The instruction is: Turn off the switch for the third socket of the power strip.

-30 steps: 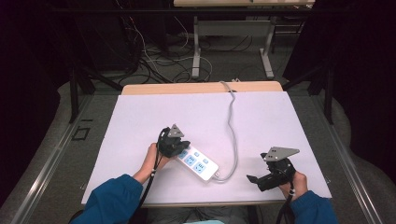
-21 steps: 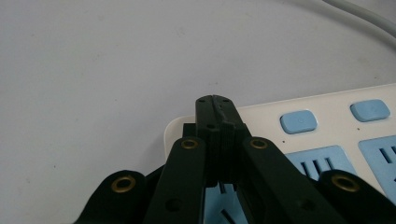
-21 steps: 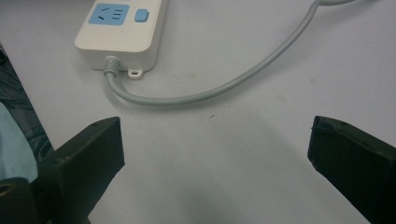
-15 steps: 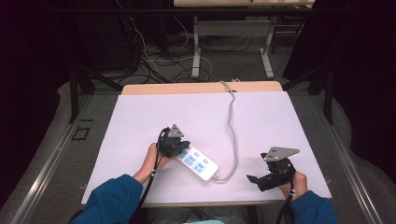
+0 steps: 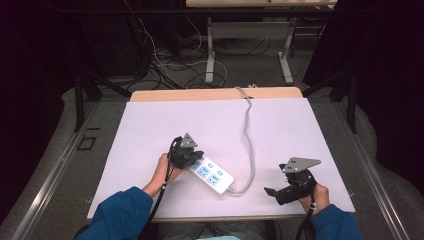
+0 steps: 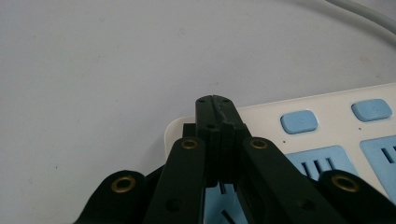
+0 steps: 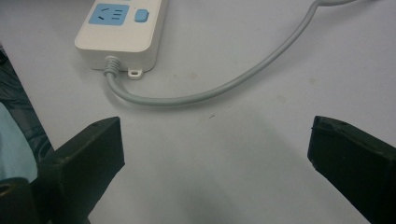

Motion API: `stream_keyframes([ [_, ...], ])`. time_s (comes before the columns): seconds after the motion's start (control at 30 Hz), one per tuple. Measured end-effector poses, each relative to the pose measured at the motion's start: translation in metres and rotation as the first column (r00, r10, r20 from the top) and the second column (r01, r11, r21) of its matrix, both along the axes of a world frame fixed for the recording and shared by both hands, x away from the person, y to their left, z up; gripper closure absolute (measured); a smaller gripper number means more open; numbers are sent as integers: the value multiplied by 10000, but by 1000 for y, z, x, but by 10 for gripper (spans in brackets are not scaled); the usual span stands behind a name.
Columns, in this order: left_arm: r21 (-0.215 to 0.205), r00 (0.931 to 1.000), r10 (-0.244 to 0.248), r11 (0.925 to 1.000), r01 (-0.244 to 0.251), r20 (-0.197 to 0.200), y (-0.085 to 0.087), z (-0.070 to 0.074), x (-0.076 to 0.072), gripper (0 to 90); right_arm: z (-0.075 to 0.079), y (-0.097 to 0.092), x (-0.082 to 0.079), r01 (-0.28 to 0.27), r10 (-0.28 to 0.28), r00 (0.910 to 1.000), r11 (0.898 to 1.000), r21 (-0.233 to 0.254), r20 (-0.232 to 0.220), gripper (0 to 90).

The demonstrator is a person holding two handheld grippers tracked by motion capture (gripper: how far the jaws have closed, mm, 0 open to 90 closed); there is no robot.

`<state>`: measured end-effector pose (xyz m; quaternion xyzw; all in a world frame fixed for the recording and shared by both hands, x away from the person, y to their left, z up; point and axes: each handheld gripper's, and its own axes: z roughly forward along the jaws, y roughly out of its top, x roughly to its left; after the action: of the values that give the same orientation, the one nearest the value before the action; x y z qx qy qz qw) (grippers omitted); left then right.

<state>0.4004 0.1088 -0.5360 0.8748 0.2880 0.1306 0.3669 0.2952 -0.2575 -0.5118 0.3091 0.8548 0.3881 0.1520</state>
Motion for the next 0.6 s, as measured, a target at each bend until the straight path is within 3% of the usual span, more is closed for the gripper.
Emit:
stream_keyframes([
  [0.53,88,9999,-57,9999,56,103,-1,0,-1,900,1,-1,0,-42,42,9999,10000,-71,-119,31],
  [0.6,91,9999,-46,9999,45,91,-1,0,-1,900,0,-1,1,-37,37,10000,10000,-6,92,31],
])
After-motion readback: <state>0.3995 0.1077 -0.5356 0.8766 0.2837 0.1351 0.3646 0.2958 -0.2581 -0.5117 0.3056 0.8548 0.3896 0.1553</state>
